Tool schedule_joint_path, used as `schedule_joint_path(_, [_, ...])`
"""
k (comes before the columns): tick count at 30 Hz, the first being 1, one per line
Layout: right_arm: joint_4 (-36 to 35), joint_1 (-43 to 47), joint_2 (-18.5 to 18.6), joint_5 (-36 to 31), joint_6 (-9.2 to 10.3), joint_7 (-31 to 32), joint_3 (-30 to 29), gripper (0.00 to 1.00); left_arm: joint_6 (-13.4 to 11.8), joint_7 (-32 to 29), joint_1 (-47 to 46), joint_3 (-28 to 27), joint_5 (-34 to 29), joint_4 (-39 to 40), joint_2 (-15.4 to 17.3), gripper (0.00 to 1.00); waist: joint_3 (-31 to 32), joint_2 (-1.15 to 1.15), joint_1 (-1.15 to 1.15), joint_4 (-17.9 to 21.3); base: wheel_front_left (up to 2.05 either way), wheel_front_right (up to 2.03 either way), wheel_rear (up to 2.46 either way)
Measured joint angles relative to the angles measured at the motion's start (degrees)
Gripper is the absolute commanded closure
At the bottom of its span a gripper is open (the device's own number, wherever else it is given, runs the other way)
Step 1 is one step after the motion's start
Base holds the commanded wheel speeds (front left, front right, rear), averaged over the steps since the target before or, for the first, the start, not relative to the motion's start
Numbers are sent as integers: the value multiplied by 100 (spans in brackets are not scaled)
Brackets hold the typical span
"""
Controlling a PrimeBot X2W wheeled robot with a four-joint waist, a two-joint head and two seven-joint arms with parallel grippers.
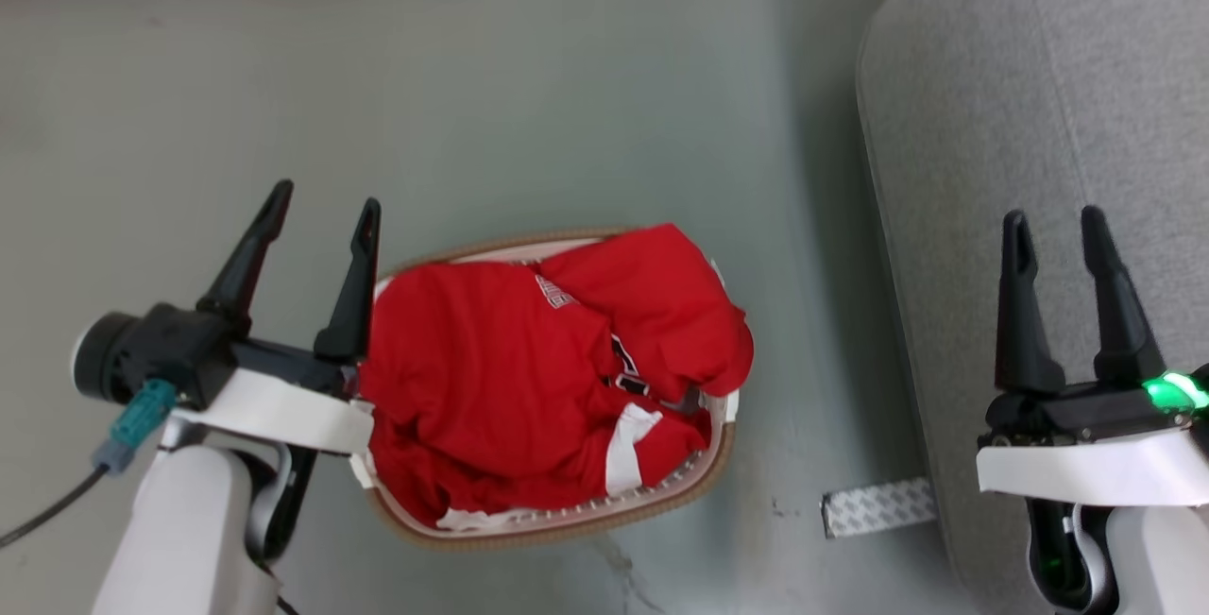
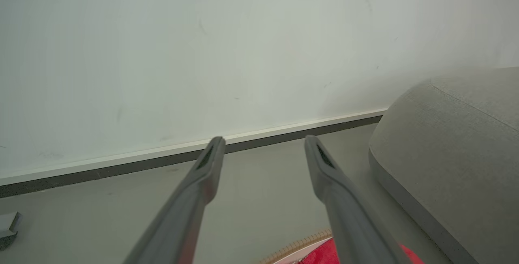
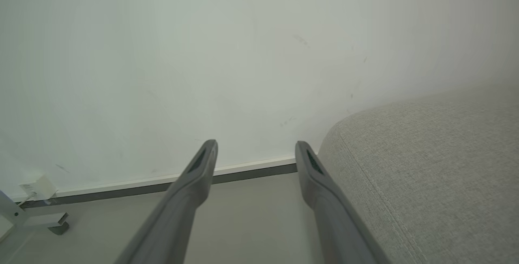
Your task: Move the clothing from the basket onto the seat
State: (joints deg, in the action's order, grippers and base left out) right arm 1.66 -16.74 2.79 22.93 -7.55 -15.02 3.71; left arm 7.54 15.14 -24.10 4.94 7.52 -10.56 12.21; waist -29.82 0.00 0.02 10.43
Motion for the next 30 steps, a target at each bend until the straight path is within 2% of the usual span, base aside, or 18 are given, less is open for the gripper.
schedule_joint_path(4, [-126, -117, 2, 65, 0, 0, -42, 0, 0, 0, -209, 125, 36, -67, 126, 0, -323, 0, -1, 70, 0, 0, 0])
schedule_joint_path(14, [-259, -316, 4, 259, 0, 0, -114, 0, 0, -97, -741, 845, 12, -564, 655, 0, -887, 0, -1, 356, 0, 0, 0])
schedule_joint_path(20, [-381, -319, 3, 446, 0, 0, -46, 0, 0, -526, -1028, 1556, -73, -940, 960, 0, -1068, 0, -1, 624, 0, 0, 0])
schedule_joint_path(30, [-573, -318, 5, 719, 0, 0, 20, 0, 0, -1583, -1438, 2670, 10, -1726, 1495, 0, -1306, 0, -1, 1070, 0, 0, 0])
